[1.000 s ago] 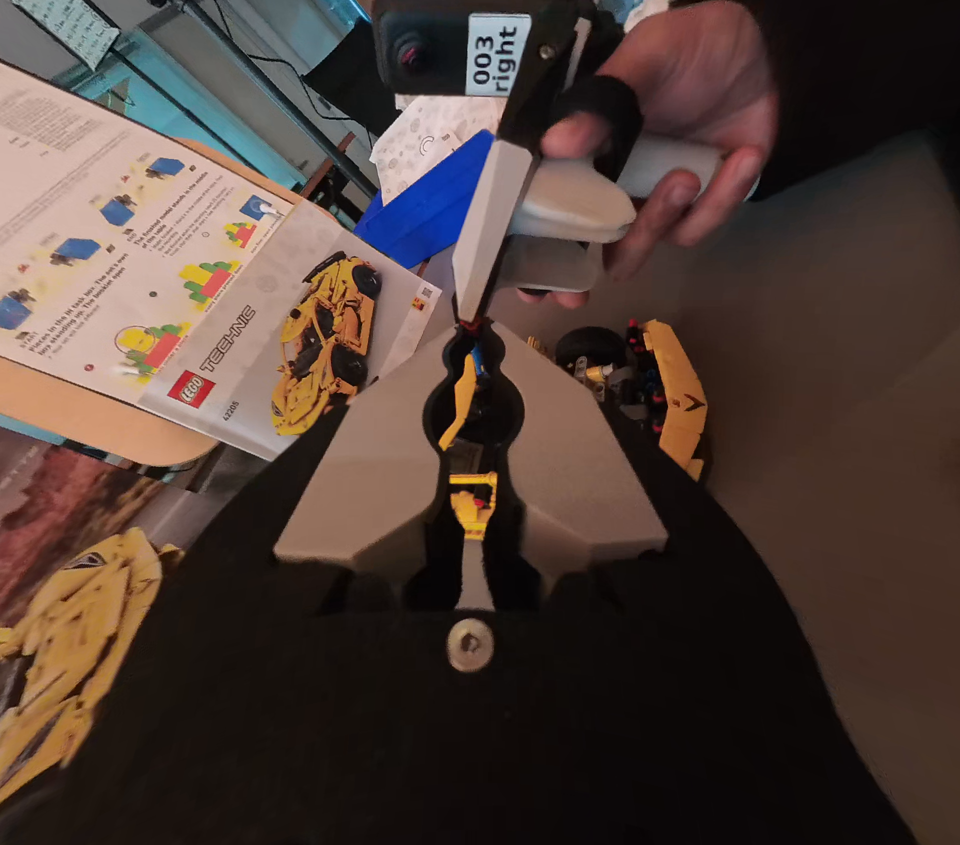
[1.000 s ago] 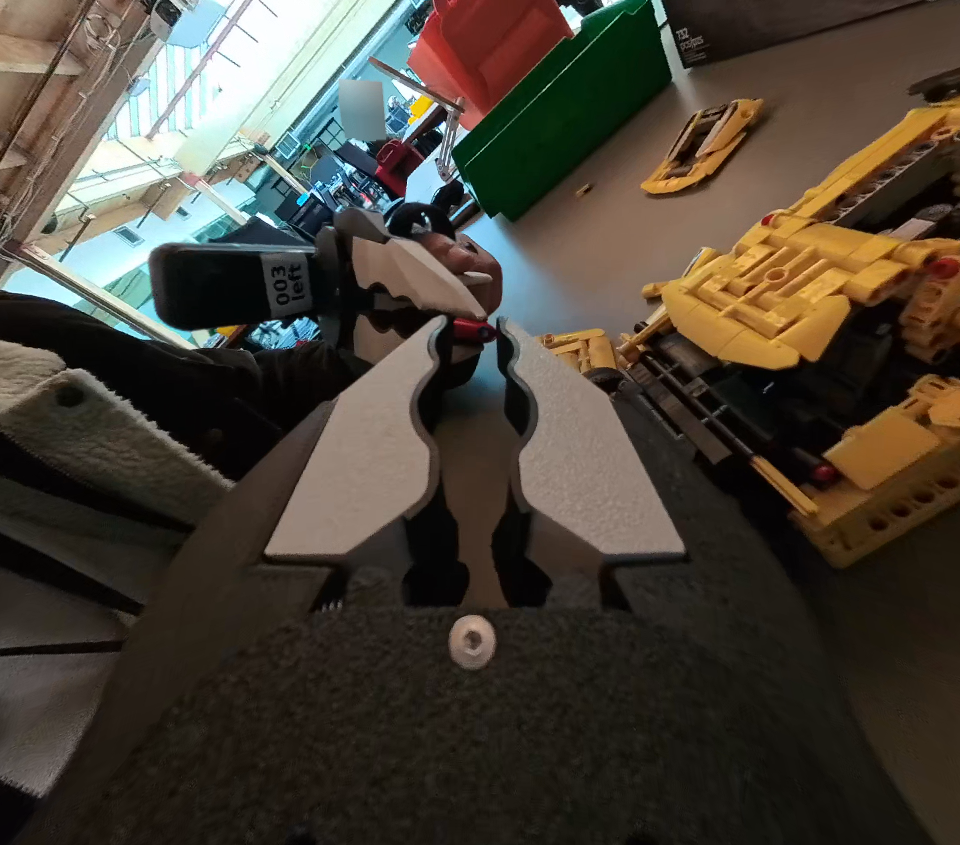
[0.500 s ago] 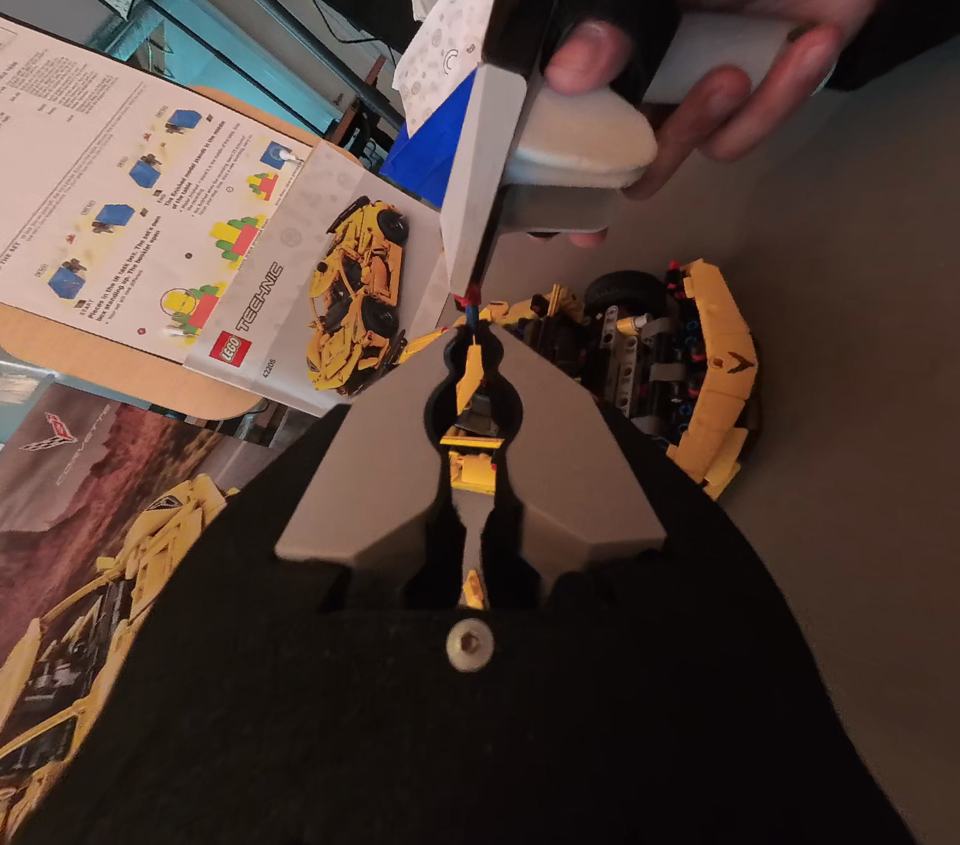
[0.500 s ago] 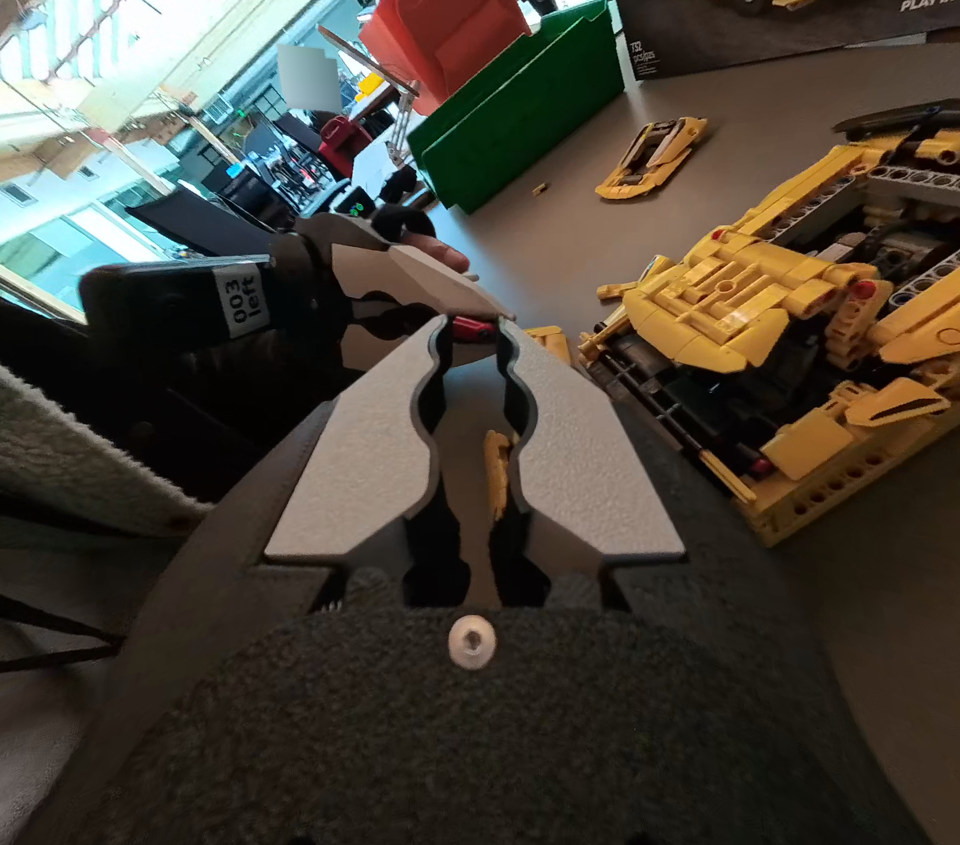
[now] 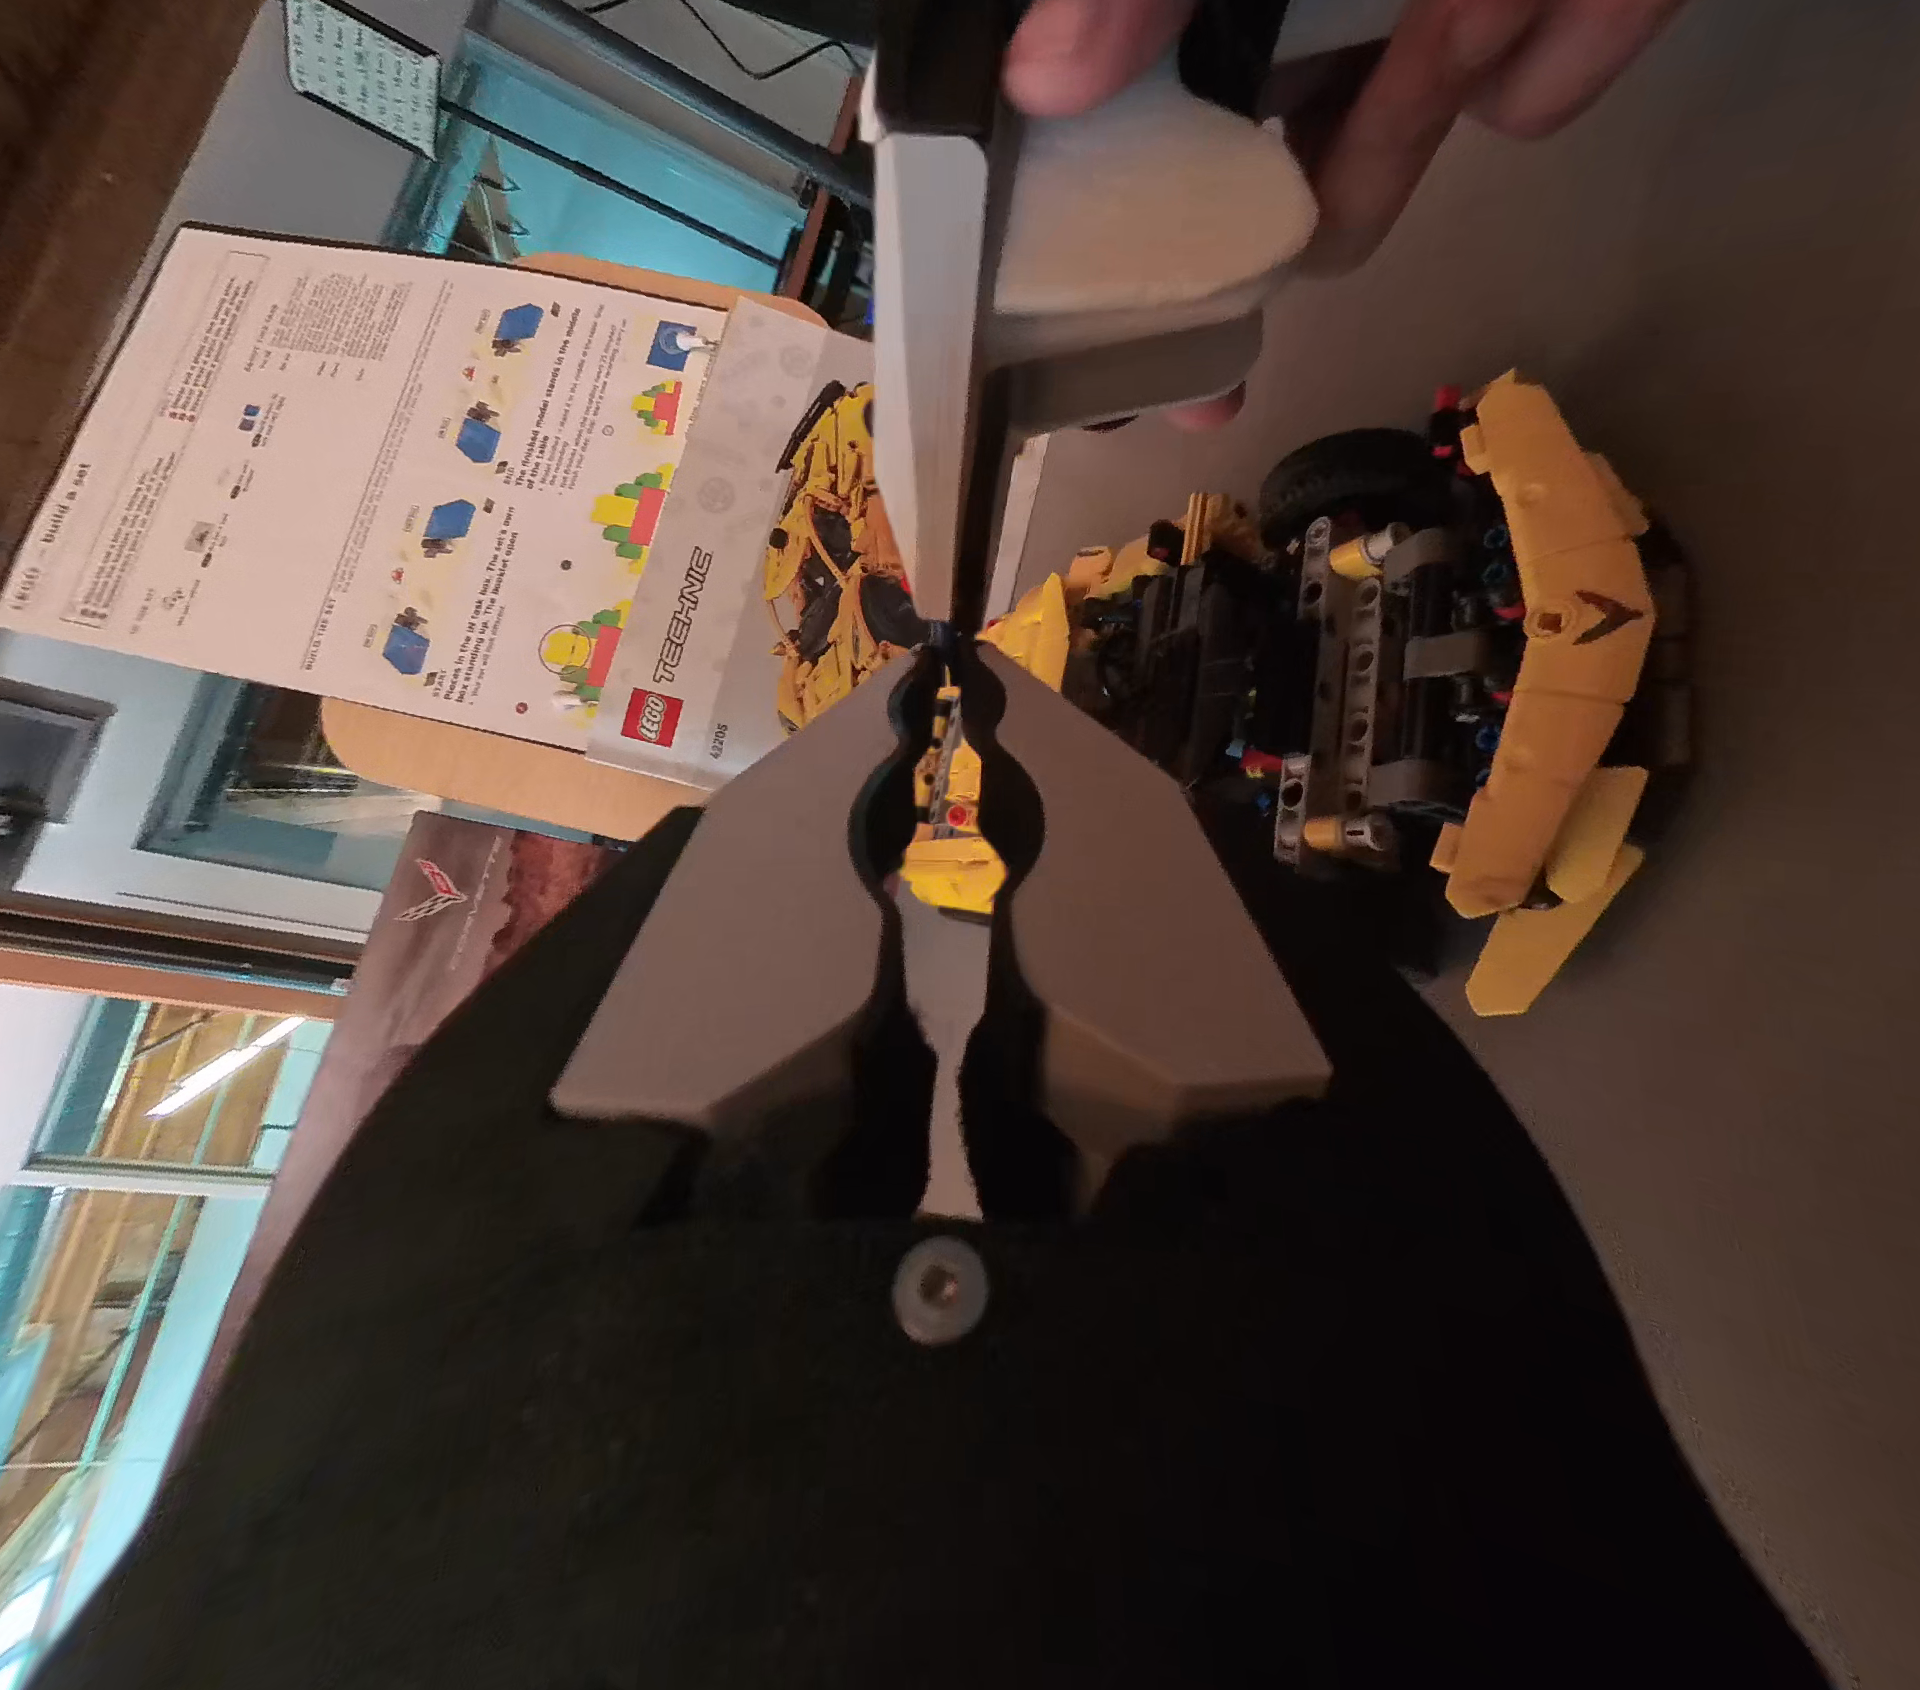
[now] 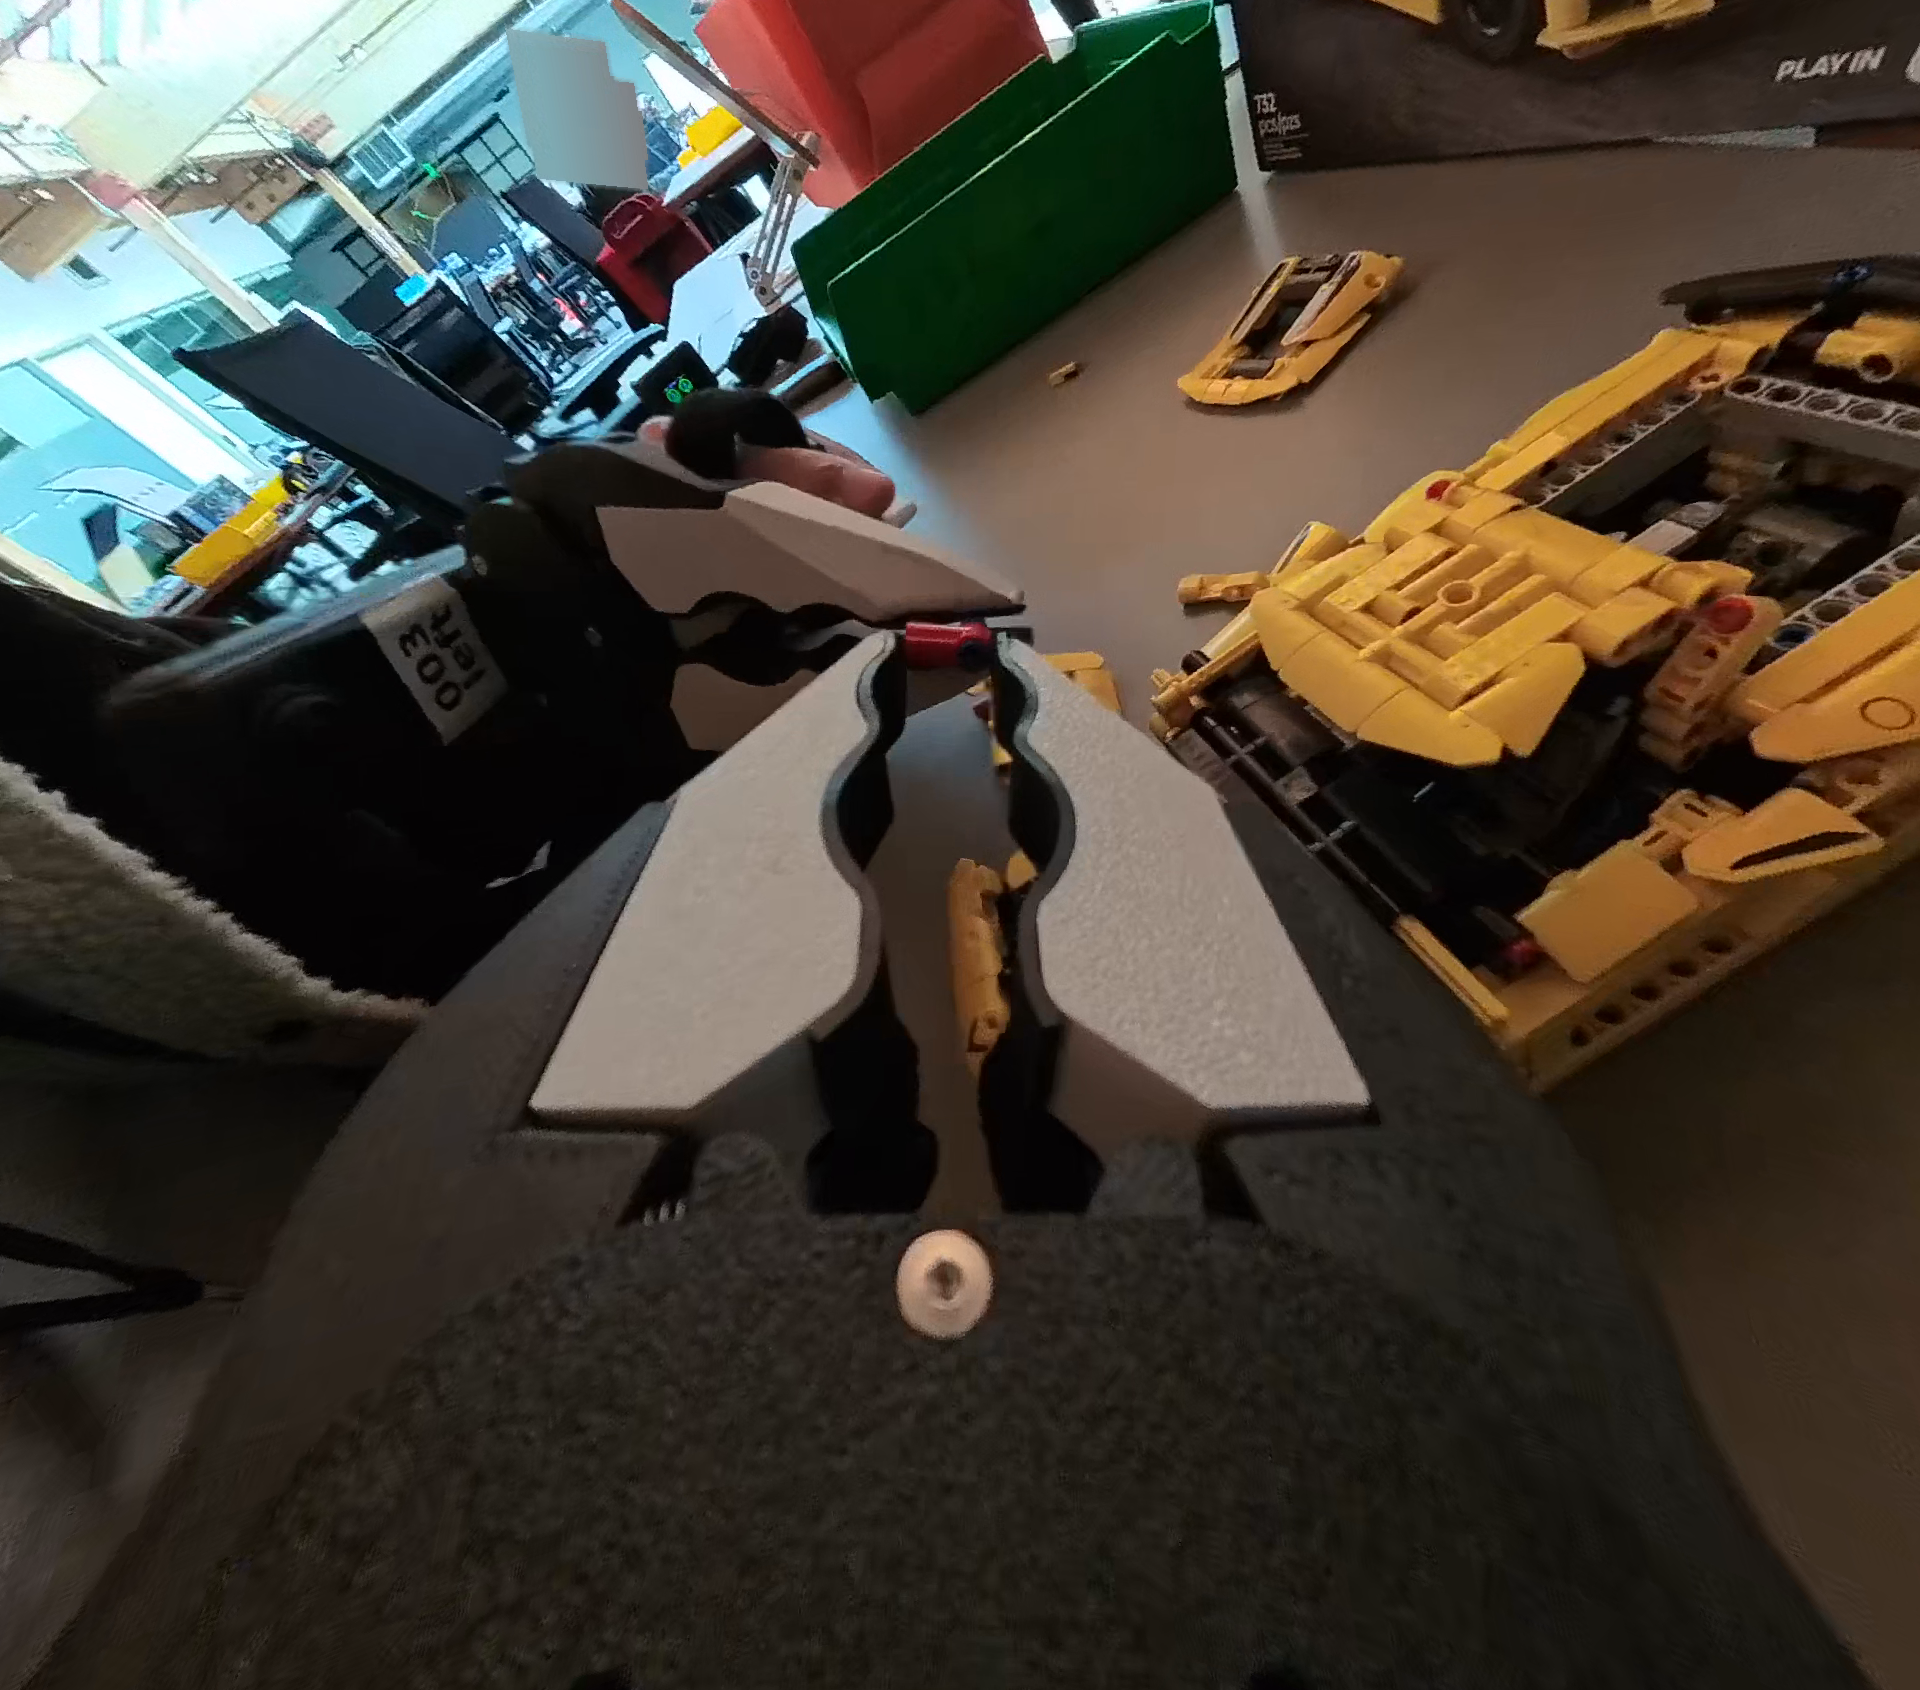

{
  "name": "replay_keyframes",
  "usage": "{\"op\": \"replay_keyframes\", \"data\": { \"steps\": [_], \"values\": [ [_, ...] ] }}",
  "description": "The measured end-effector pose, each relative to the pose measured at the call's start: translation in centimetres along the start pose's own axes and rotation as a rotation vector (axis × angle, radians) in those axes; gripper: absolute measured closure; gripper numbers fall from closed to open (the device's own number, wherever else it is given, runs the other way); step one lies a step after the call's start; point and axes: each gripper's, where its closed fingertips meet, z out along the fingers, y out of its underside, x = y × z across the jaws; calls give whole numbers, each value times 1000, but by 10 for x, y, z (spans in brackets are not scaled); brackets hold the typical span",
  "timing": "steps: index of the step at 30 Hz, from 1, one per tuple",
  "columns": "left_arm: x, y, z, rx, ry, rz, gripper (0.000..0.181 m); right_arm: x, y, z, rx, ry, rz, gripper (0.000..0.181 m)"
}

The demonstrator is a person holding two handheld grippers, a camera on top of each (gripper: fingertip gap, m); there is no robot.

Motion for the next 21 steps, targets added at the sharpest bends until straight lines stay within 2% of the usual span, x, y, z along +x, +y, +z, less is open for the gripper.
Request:
{"op": "replay_keyframes", "data": {
  "steps": [16,17,19,20,21],
  "values": [
    [-3,-11,-10,62,5,-9,178,-13,0,-9,-8,-128,57,168],
    [-5,-6,-11,31,-8,3,178,-10,1,-11,-7,-121,66,181],
    [-11,20,-16,-42,-26,3,179,9,-42,-55,247,-118,163,181],
    [-14,28,-23,-34,-25,-50,179,17,-44,-71,247,-81,122,181],
    [-16,29,-28,-16,-18,-102,178,19,-35,-73,196,-55,97,181]
  ]
}}
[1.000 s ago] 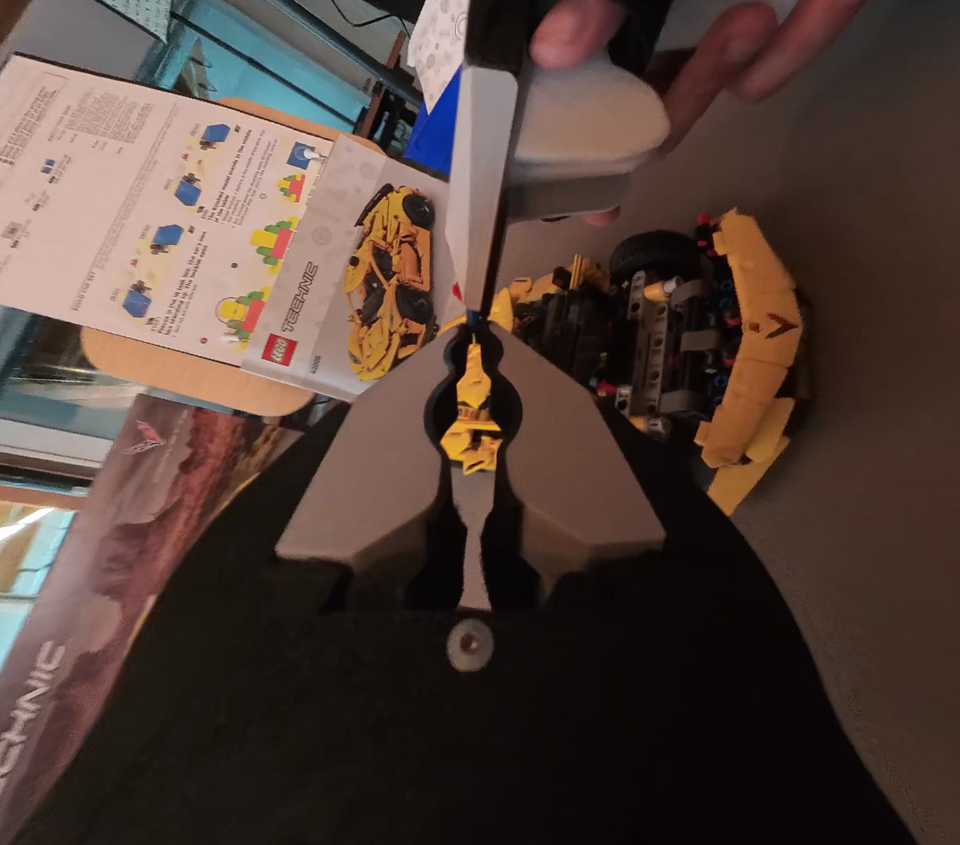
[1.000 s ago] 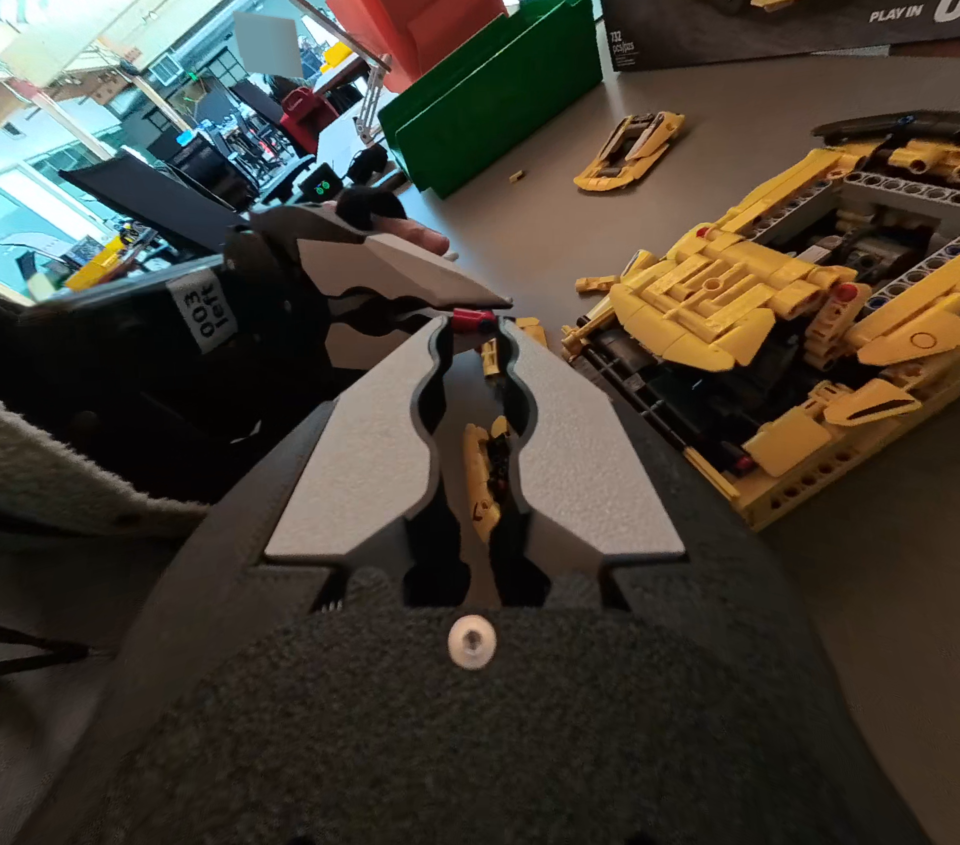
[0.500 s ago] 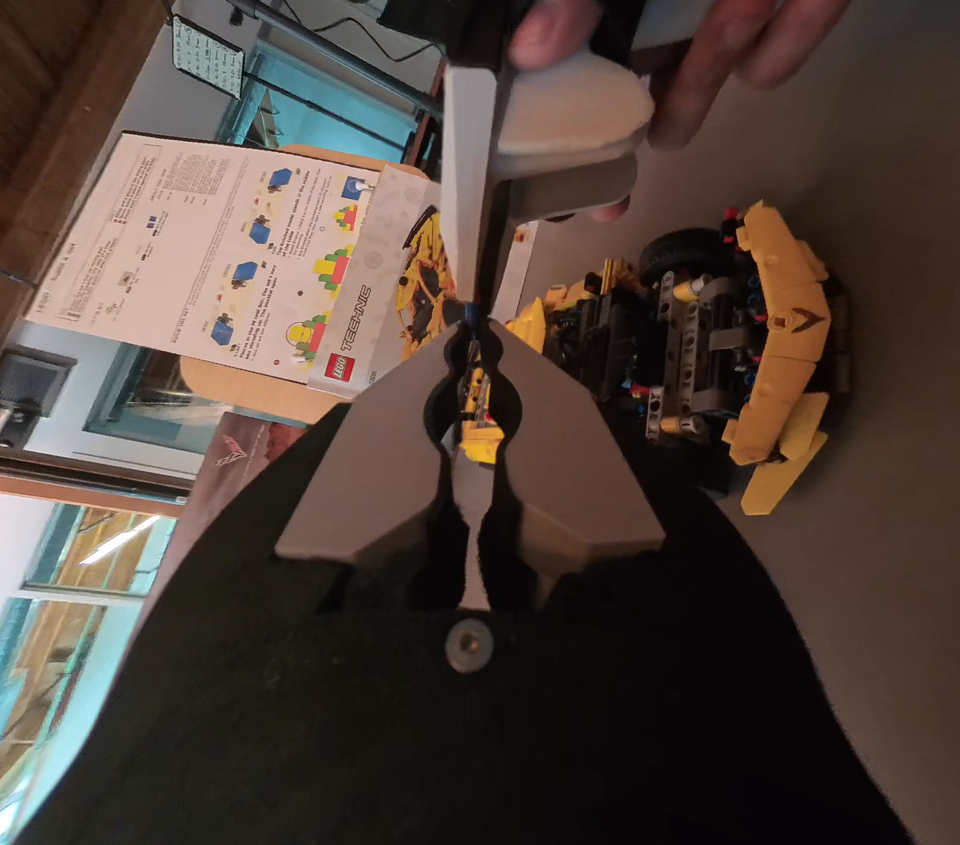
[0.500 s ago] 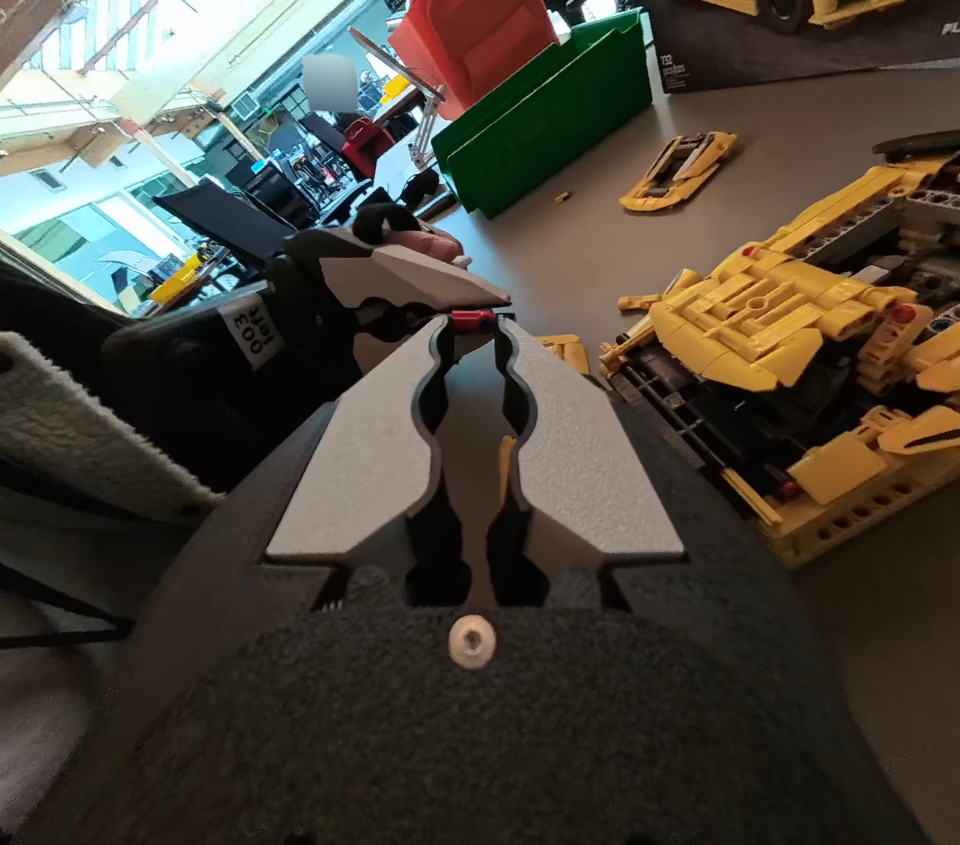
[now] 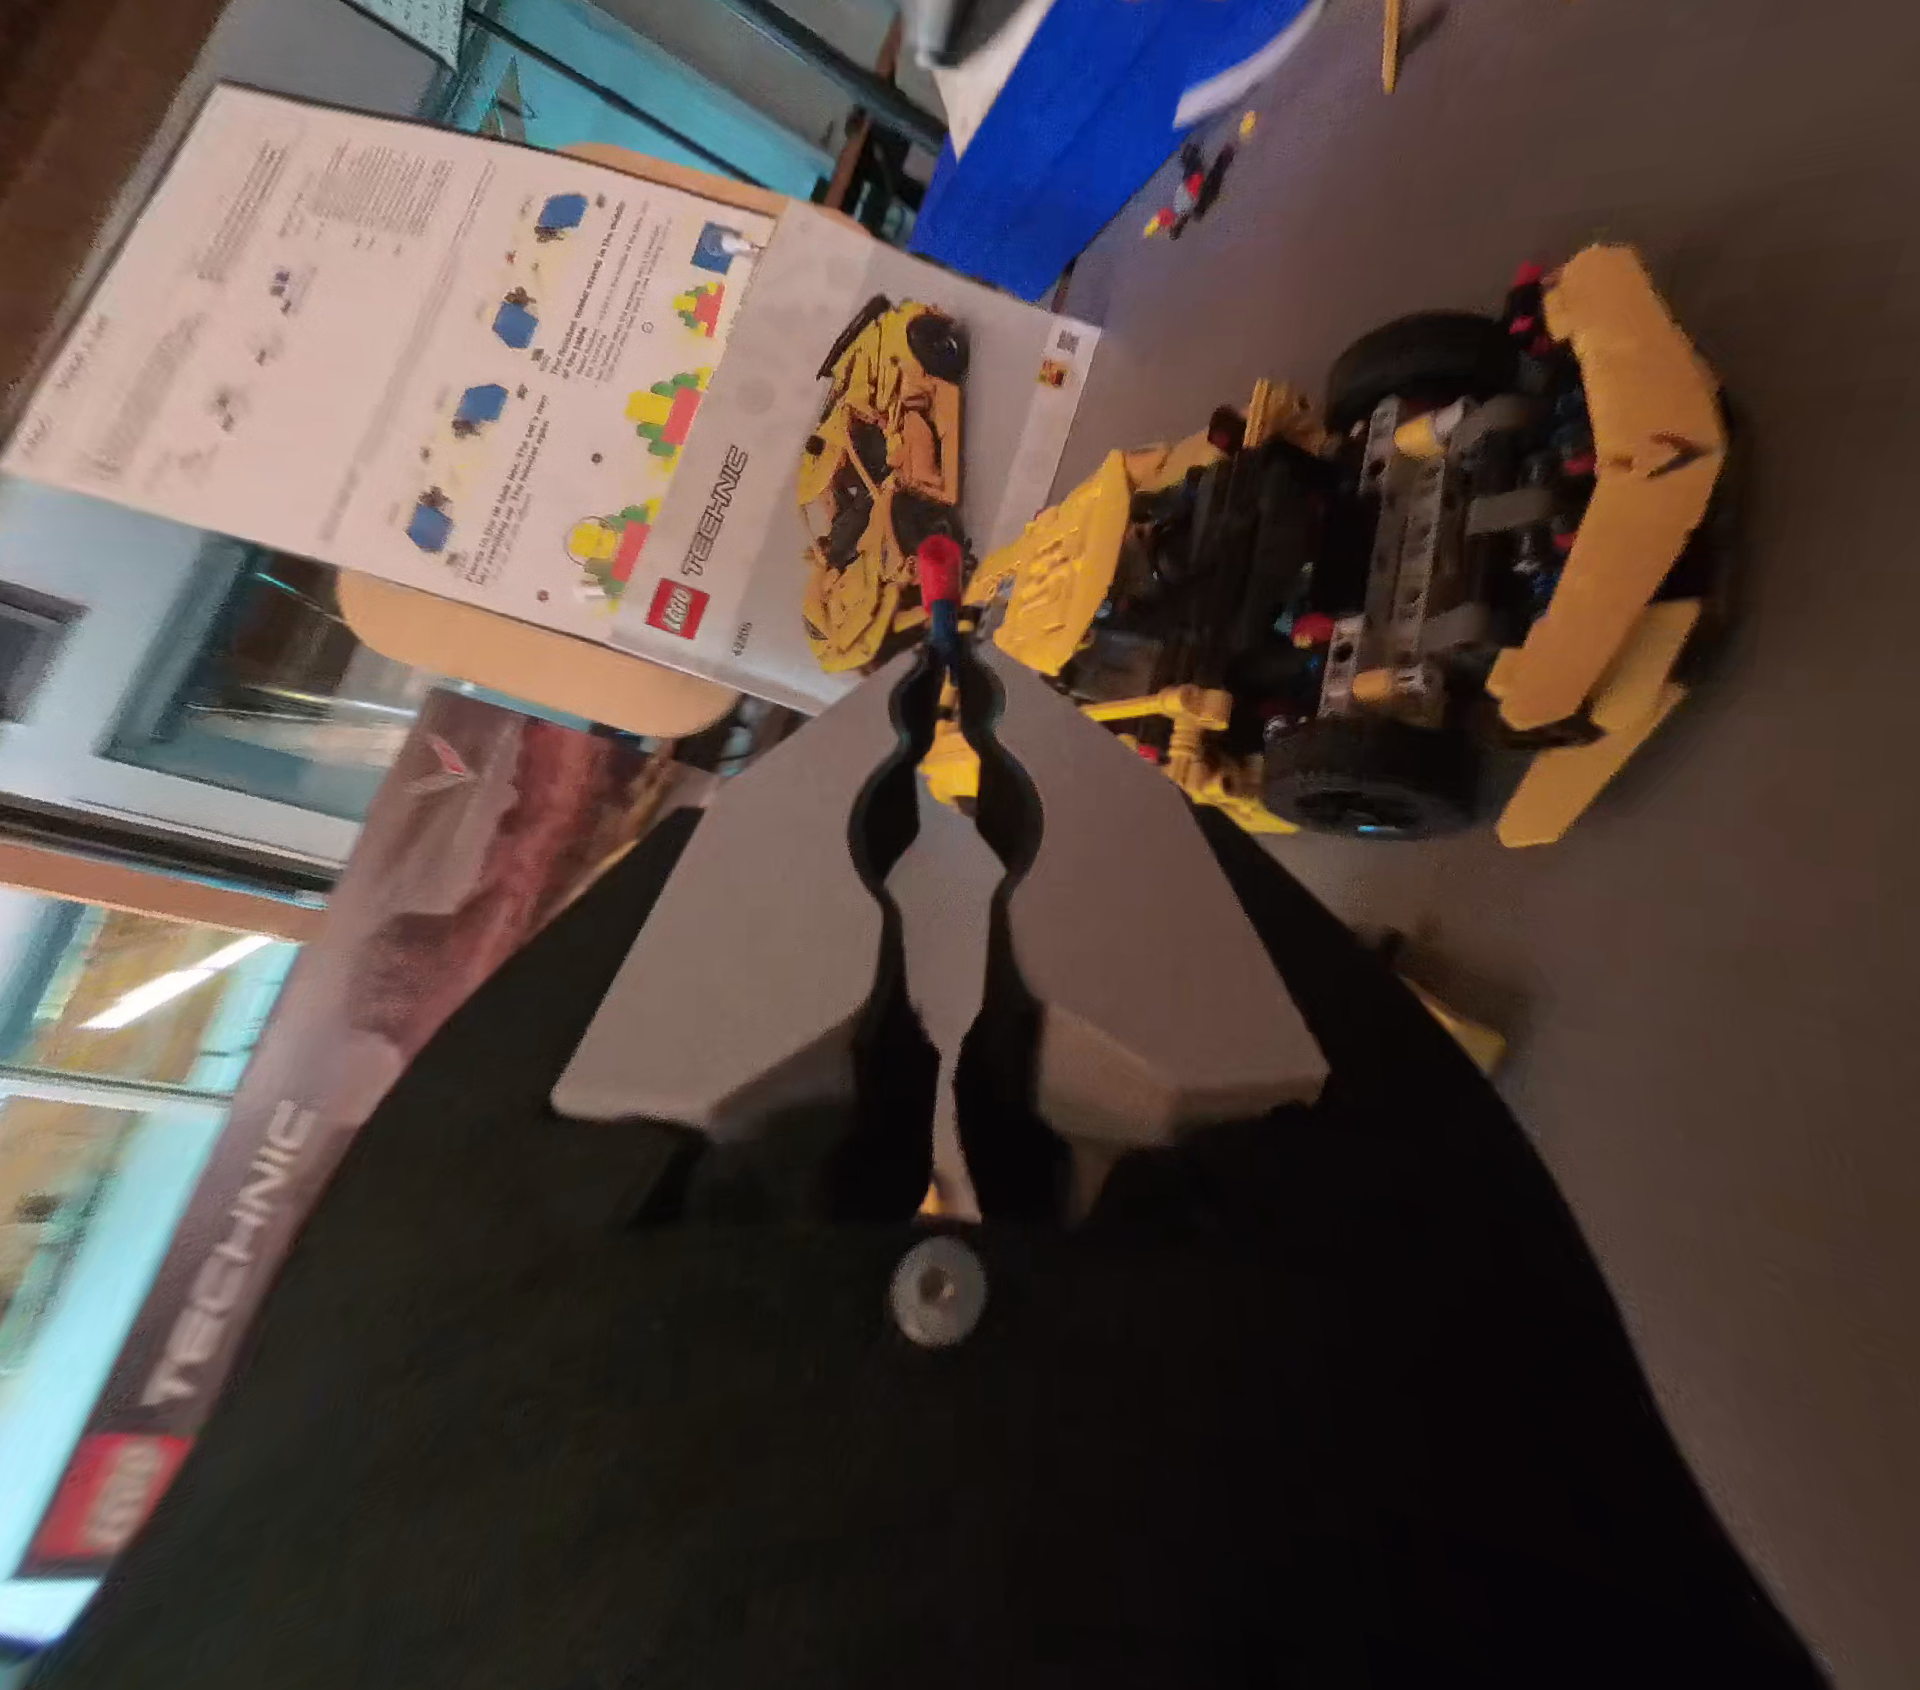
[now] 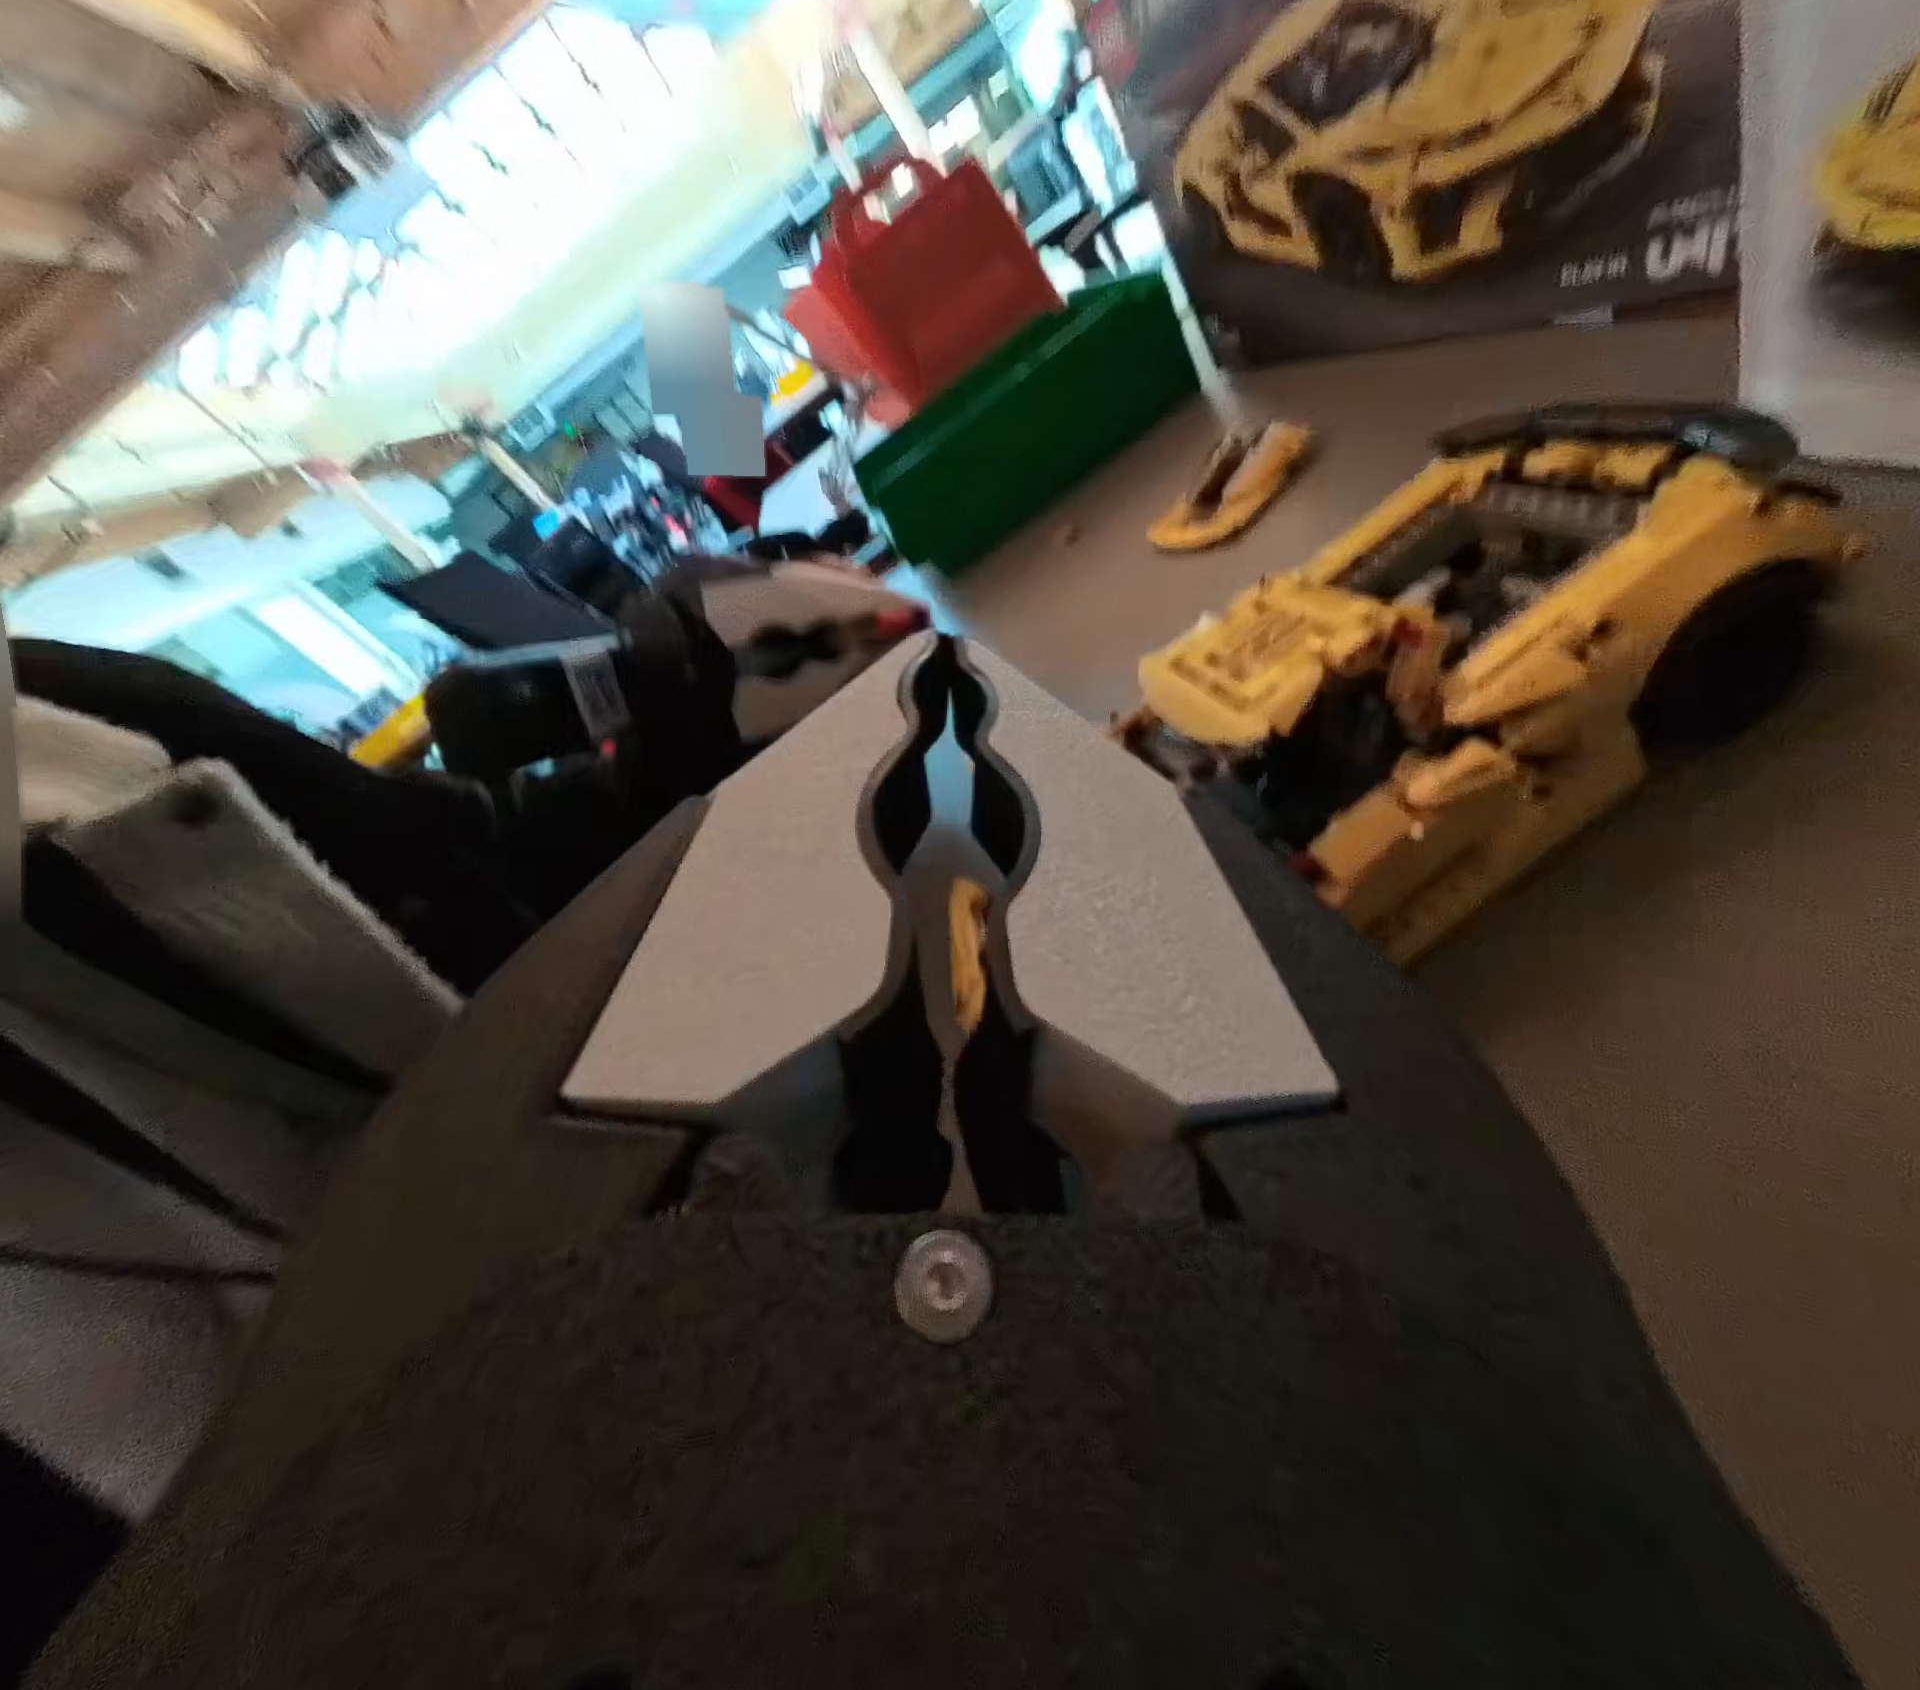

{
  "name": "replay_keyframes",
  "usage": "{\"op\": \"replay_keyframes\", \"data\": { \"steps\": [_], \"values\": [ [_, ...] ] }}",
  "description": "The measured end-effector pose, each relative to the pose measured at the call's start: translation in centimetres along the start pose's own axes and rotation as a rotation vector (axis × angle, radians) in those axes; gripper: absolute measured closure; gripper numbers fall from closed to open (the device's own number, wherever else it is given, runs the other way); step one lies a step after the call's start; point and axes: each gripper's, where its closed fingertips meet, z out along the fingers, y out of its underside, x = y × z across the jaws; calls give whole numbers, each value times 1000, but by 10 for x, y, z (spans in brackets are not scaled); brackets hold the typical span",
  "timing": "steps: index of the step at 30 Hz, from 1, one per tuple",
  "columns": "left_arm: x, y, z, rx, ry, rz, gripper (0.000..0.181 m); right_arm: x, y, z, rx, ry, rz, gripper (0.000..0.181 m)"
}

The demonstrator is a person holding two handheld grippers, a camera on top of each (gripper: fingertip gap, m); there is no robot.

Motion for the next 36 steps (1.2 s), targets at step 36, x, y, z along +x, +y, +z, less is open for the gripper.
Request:
{"op": "replay_keyframes", "data": {
  "steps": [36],
  "values": [
    [59,-7,-20,22,92,353,179,27,98,-39,-927,380,-665,166]
  ]
}}
